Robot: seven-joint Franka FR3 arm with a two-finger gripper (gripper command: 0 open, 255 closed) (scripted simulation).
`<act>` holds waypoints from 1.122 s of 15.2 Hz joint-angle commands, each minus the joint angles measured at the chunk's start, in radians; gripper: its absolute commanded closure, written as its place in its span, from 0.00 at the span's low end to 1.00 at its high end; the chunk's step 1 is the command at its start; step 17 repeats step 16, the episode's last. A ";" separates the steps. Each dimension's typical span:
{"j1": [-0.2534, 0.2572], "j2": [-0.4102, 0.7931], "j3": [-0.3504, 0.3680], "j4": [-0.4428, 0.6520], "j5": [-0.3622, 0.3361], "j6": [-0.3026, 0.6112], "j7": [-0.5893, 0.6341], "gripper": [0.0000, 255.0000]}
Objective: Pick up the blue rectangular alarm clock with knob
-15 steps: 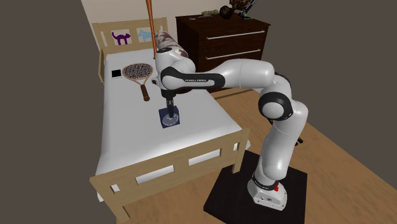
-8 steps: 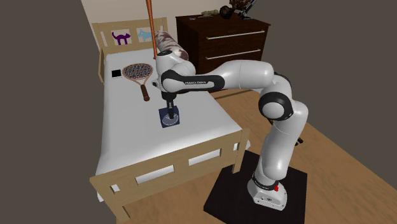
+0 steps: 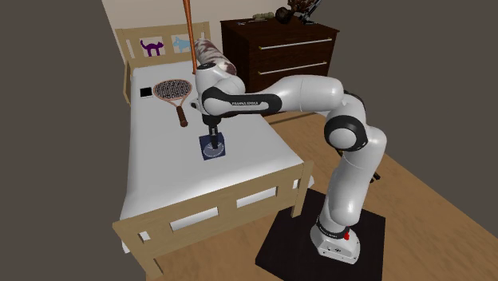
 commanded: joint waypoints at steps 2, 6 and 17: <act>-0.001 0.003 -0.001 0.037 0.001 -0.035 -0.002 1.00; -0.001 0.011 -0.001 0.101 0.001 -0.091 -0.002 1.00; -0.002 0.041 -0.002 0.250 0.003 -0.210 -0.003 1.00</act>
